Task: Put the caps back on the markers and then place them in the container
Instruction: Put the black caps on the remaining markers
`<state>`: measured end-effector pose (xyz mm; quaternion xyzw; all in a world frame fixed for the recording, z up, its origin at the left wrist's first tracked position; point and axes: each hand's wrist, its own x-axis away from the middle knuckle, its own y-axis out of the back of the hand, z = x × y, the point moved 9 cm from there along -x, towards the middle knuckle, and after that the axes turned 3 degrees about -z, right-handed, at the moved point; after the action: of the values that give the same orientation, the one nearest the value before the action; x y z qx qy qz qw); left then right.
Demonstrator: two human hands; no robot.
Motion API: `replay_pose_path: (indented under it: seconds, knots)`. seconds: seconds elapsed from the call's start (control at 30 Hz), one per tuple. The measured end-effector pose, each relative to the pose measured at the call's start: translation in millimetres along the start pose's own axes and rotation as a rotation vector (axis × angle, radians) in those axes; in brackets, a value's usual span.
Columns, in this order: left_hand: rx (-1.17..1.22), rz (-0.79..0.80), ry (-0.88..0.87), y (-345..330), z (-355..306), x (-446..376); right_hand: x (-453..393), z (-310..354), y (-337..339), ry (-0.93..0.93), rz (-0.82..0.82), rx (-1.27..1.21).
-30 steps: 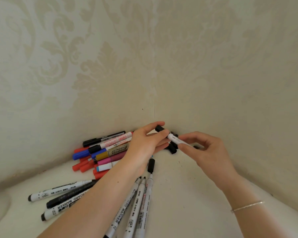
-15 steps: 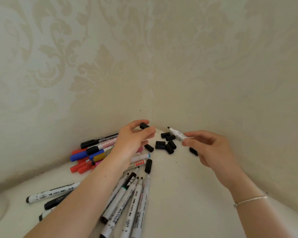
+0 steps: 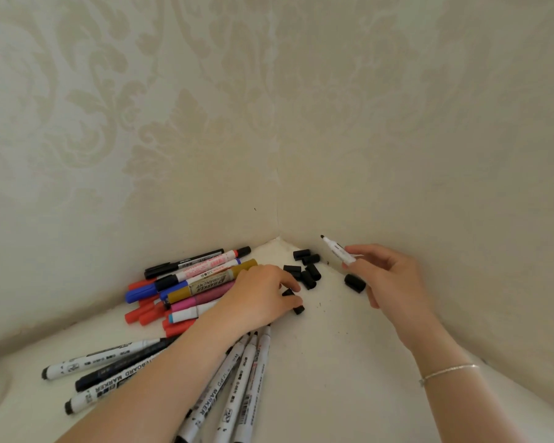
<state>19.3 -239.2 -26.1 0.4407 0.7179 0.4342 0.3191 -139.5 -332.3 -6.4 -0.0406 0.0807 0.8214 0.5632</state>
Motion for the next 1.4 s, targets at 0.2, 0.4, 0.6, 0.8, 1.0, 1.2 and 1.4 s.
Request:
replay_pose_path:
  seconds: [0.2,0.4,0.6,0.8,1.0,1.2,1.4]
  knots:
    - [-0.193,-0.080,-0.020,30.5,7.7,-25.1,-1.5,-1.6,6.3,-0.013,-0.020,-0.001]
    - [-0.600,0.090,-0.052,11.4,11.9,-45.7,-1.8,-1.8,4.8,-0.007,-0.011,0.005]
    - [-0.490,0.043,-0.158,14.4,3.9,-49.1,-1.4,-1.0,5.1,0.001,-0.011,-0.007]
    - [0.376,-0.002,-0.088,41.1,0.8,-38.0,3.1,6.5,-2.2,0.024,0.047,-0.055]
    - [0.536,0.000,-0.111,41.0,-4.6,-32.7,7.4,12.6,-7.9,0.056,0.089,-0.058]
    - [0.024,0.144,-0.124,16.0,-2.1,-31.3,3.8,8.4,8.1,0.044,-0.045,-0.085]
    - [-0.201,0.288,-0.176,-5.7,-9.8,-29.7,2.7,4.4,5.3,0.035,-0.053,-0.059]
